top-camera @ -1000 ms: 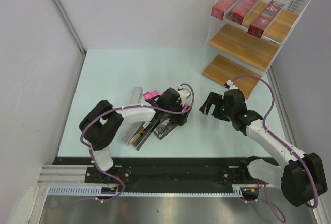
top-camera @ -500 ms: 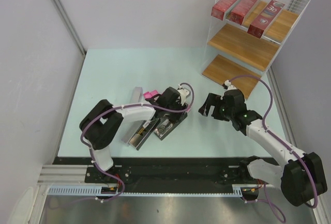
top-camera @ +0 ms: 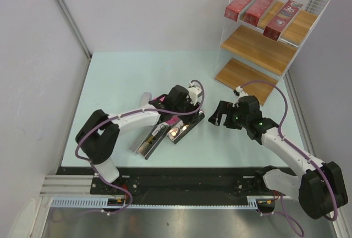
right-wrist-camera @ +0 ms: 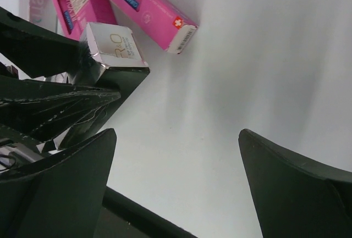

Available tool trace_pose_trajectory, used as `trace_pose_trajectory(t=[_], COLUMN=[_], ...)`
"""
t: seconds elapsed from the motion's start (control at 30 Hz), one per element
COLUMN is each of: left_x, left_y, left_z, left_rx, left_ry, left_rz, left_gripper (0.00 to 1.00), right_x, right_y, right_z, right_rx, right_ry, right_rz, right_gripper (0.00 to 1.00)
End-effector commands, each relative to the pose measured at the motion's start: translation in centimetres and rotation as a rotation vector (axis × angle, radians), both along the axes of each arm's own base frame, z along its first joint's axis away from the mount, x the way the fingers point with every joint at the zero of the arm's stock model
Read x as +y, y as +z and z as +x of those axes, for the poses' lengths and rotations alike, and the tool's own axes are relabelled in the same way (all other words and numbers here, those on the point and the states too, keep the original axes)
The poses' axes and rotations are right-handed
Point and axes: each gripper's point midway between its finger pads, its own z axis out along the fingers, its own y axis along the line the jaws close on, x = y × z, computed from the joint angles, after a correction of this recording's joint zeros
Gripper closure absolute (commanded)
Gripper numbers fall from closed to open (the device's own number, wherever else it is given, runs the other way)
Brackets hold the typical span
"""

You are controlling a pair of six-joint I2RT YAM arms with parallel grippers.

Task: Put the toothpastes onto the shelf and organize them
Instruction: Pick up the toothpaste from the center of the board.

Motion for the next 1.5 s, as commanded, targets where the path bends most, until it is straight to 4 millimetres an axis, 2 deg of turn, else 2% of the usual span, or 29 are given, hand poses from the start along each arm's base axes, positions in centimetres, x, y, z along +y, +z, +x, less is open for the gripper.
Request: trace_pose_trajectory(t=[0.0,0.13,0.17,0.27,0.47,0.57,0.7,0.83,1.07,1.17,1.2,1.27,1.47], left_x=[-1.9,-2.3,-2.4,-2.1,-1.3,-1.4,-2.1,-3.0,-4.2,-4.5,-4.6,-4.5,-4.6], left_y=[8.7,10.9,11.5,12.4,12.0,11.5,11.8,12.2,11.9,12.3,12.4,12.5,12.6], left_z=[-0.5,-2.2,-2.4,-3.0,-2.2,-2.2,-3.0,-3.7,-4.6,-4.9,-5.1,-4.7,-4.0], left_rx=[-0.136,-0.154,-0.166,-0.196,-0.22,-0.214,-0.222,-0.218,-0.209,-0.214,-0.216,-0.233,-0.247], left_ry=[-0.12,-0.212,-0.223,-0.234,-0.182,-0.183,-0.205,-0.233,-0.267,-0.278,-0.282,-0.267,-0.244], left_rz=[-0.206,-0.275,-0.289,-0.304,-0.261,-0.247,-0.252,-0.271,-0.268,-0.28,-0.28,-0.268,-0.249], left_gripper=[0.61,0.61,0.61,0.61,0.61,0.61,0.61,0.61,0.61,0.61,0.61,0.61,0.57], right_x=[1.6,2.9,3.2,3.3,4.1,4.1,4.2,4.6,5.1,5.1,5.2,5.5,5.4], right_y=[2.3,4.5,5.7,7.2,10.1,10.8,10.2,8.5,7.9,7.3,7.2,7.2,7.0], right_z=[0.1,-0.9,-0.7,-0.9,-1.9,-2.1,-1.6,-1.1,-0.6,-0.4,-0.5,-0.5,-0.5], right_rx=[-0.089,-0.138,-0.175,-0.189,-0.243,-0.261,-0.233,-0.155,-0.13,-0.111,-0.102,-0.096,-0.075], right_ry=[0.08,0.159,0.161,0.175,0.242,0.243,0.222,0.211,0.19,0.178,0.182,0.193,0.192], right_rz=[0.097,0.246,0.29,0.366,0.464,0.476,0.479,0.49,0.493,0.49,0.494,0.504,0.514], right_gripper=[0.0,0.0,0.0,0.0,0.01,0.01,0.01,0.03,0.07,0.16,0.26,0.35,0.53])
